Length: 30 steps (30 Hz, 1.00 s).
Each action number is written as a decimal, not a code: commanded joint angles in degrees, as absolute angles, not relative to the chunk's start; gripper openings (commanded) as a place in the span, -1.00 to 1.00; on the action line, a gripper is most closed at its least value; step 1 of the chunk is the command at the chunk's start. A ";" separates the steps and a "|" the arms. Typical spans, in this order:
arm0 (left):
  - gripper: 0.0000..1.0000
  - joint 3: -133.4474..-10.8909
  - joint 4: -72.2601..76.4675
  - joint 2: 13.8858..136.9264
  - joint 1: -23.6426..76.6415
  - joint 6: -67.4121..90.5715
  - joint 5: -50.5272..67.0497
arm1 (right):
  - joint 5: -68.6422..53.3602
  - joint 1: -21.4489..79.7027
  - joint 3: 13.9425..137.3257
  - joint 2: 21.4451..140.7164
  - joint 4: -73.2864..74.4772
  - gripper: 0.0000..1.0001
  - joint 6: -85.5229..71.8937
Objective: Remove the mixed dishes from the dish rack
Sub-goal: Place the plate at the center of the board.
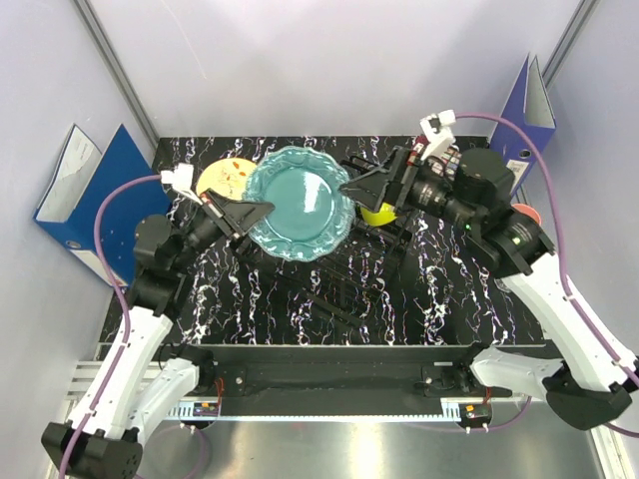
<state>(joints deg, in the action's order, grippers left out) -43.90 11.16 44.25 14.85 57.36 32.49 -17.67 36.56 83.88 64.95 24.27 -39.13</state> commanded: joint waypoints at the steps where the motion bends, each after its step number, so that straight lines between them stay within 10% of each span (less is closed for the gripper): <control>1: -1.00 -49.38 0.73 41.93 10.38 52.48 21.46 | -11.70 36.56 84.73 60.04 23.63 0.99 -35.60; 12: -1.00 -59.76 -28.99 42.54 4.48 40.61 -7.02 | 1.40 36.56 77.44 47.03 25.23 0.99 -31.20; 30: -1.00 -52.40 -32.52 42.10 -1.76 39.29 -20.22 | 1.50 36.56 68.30 39.90 25.14 0.99 -30.94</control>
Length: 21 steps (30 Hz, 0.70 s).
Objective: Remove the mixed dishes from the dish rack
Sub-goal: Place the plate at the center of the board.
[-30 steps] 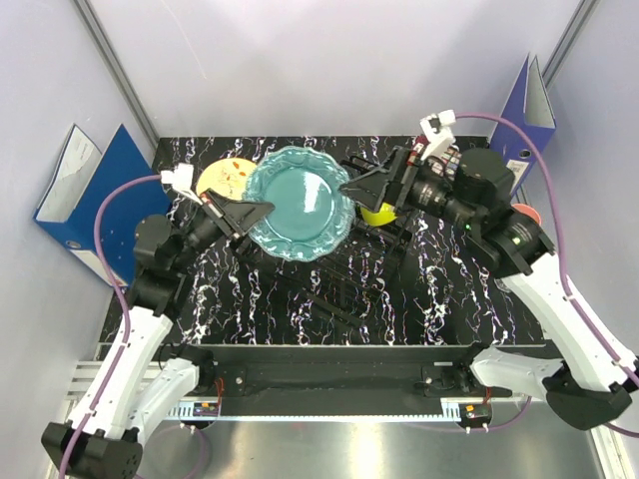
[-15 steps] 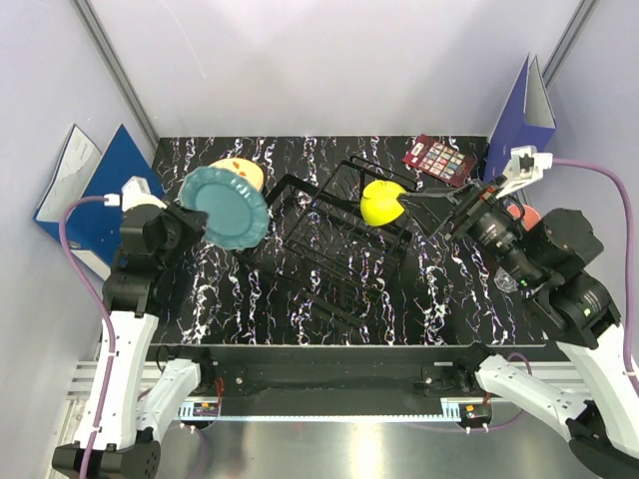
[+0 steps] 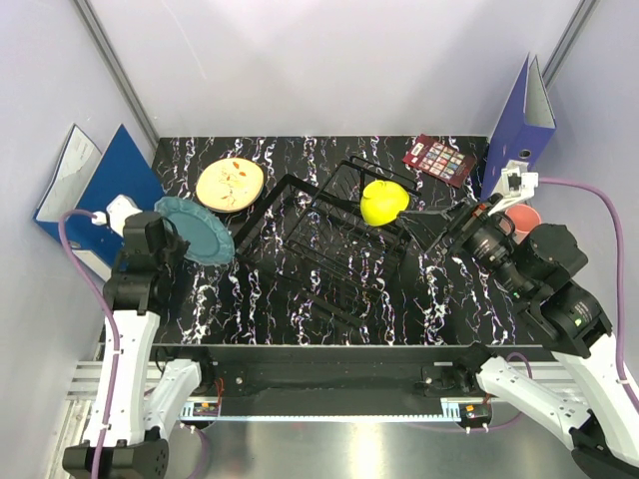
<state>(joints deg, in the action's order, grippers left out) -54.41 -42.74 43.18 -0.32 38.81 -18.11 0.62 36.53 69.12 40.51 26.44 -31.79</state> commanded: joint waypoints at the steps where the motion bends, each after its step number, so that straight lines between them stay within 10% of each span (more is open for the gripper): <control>1: -1.00 -51.43 -31.91 42.19 -2.45 39.29 -19.08 | 1.32 36.56 68.12 39.82 24.96 1.00 -30.94; 21: -1.00 -63.45 -20.56 56.34 -5.89 47.11 -8.79 | 0.18 36.56 65.30 40.95 24.17 0.99 -28.92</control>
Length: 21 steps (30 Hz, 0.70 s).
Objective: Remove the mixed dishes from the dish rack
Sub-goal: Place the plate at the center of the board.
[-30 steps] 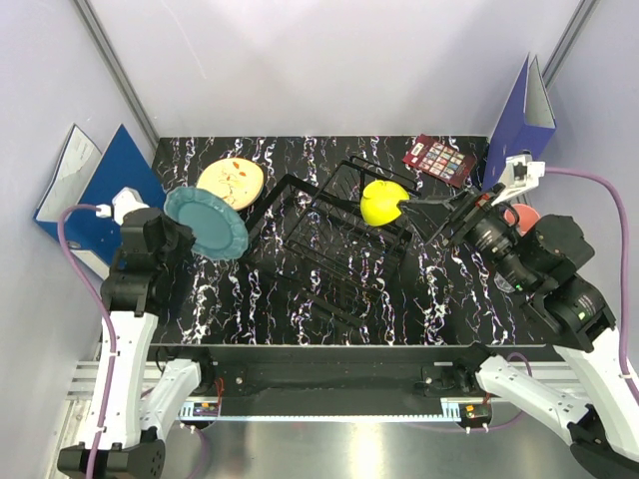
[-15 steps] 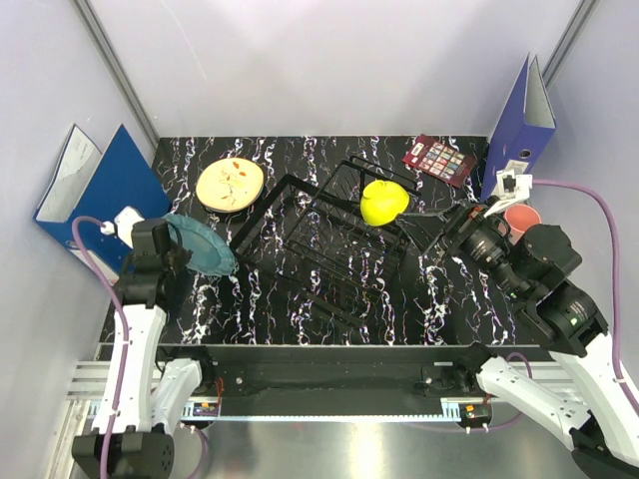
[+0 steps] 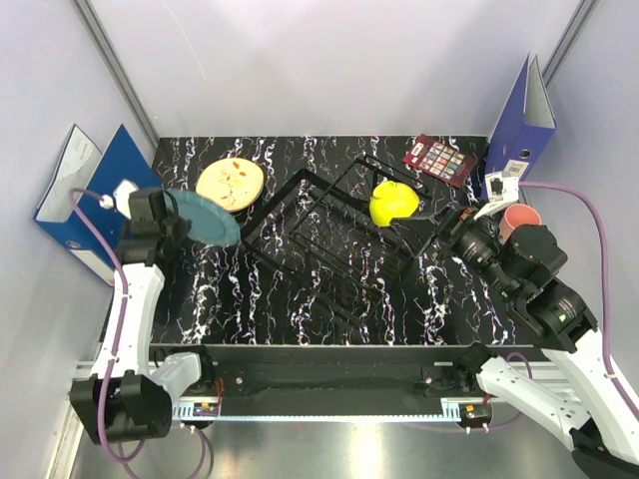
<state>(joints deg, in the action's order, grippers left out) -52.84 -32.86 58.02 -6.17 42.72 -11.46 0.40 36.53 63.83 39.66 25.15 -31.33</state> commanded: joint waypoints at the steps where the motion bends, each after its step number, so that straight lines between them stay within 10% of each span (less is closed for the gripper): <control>1: -1.00 -64.24 -21.00 56.42 -5.98 47.28 -8.79 | 0.18 36.56 65.56 41.22 24.34 0.99 -28.57; 21: -1.00 -66.97 29.60 94.83 -6.59 58.62 20.92 | 7.73 36.56 66.53 36.39 24.52 0.99 -19.43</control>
<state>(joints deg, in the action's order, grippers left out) -63.22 5.89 95.90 -6.37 54.08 13.72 3.84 36.53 64.51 38.17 26.39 -23.03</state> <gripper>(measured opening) 0.195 0.994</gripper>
